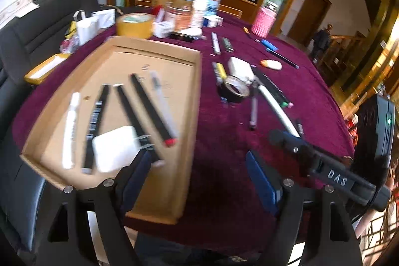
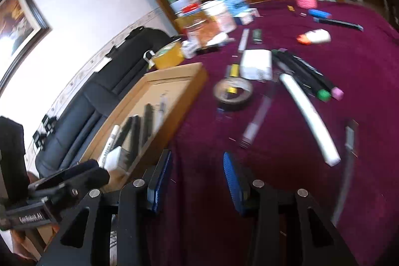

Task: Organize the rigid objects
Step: 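Move both open tools back over the pens on the cloth, then grasp a black pen with the right tool while the left tool grasps a black-capped clear pen, then carry both held pens with both tools over the tray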

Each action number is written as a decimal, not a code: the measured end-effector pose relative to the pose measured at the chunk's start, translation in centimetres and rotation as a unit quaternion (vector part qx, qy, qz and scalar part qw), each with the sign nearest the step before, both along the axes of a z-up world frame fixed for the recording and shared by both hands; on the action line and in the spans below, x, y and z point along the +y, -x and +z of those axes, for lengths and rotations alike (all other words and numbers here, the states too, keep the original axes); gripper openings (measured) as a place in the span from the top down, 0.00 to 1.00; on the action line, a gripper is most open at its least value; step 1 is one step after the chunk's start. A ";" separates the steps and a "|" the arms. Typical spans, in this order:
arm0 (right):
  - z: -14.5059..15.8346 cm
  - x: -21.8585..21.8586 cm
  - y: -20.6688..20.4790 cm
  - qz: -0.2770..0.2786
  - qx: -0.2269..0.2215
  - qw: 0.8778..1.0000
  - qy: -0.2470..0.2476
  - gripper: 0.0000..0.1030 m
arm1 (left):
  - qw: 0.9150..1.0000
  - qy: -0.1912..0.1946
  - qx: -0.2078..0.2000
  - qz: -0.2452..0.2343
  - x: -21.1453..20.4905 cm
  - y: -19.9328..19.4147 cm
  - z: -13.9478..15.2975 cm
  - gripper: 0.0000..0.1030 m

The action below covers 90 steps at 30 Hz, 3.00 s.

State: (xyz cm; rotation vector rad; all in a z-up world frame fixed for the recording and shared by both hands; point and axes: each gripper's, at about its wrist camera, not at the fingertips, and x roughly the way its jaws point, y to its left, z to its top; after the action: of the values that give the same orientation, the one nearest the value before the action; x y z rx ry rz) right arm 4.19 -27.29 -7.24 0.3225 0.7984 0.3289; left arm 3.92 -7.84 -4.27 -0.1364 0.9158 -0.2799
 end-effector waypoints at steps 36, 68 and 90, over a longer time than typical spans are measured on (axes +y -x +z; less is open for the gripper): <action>-2.4 -8.0 1.4 -0.195 0.066 0.964 0.168 0.91 | 0.992 -0.084 0.063 -0.075 -13.9 -10.6 -5.2 0.45; -2.5 -7.8 1.3 -0.196 0.067 0.964 0.165 0.91 | 0.987 -0.097 0.077 -0.106 -11.9 -5.6 -5.4 0.61; -2.4 -7.4 1.6 -0.205 0.058 0.960 0.180 0.92 | 0.990 -0.106 0.046 -0.078 -11.9 -5.4 -6.0 0.91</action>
State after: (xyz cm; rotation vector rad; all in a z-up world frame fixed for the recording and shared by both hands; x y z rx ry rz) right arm 2.62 -34.73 -9.59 0.1577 0.8673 -0.2276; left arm 9.29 -19.74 -10.31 0.1212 1.0444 -0.3216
